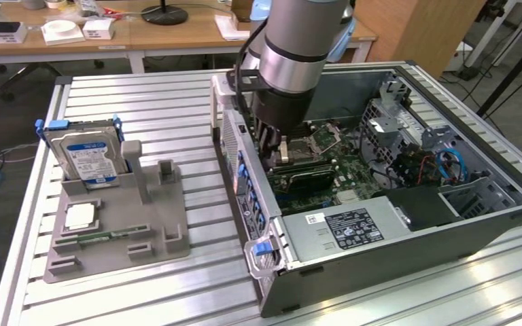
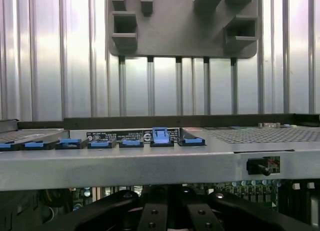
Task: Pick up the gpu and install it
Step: 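Press down on the gpu until it lock into place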
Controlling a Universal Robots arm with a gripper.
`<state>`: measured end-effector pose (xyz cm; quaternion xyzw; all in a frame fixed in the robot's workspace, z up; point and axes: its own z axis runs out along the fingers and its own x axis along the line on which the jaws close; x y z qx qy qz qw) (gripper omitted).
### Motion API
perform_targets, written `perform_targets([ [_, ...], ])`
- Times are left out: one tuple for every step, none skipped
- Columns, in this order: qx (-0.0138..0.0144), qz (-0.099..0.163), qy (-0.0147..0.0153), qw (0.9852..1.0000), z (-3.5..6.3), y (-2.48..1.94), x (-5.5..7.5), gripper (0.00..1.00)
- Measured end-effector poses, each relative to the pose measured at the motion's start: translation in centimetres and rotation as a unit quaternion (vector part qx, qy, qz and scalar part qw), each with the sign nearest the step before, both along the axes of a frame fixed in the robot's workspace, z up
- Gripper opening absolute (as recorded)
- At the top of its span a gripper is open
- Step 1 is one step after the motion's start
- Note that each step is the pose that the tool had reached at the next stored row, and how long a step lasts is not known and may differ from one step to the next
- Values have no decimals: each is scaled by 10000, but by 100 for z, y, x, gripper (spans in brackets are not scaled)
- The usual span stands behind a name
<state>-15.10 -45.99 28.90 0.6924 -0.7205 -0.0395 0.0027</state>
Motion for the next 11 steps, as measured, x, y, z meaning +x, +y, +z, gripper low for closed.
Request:
perform_targets([
  [-1, 0, 12, 10000, 7, -1, 0, 11],
  [1, 2, 30, 10000, 13, -1, 2, 11],
  [1, 2, 49, 10000, 19, -1, 2, 11],
  [0, 0, 68, 10000, 27, -1, -1, 11],
  [0, 0, 85, 10000, 34, 0, 0, 11],
  [0, 0, 104, 9999, 43, -1, 0, 11],
  [0, 0, 118, 9999, 49, 0, 0, 11],
  [0, 0, 135, 9999, 53, -1, 0, 11],
  [-1, -1, 144, 9999, 53, -1, -1, 11],
  [-1, -1, 144, 9999, 54, -1, 0, 11],
  [-2, -1, 148, 9999, 55, -1, 5, 11],
])
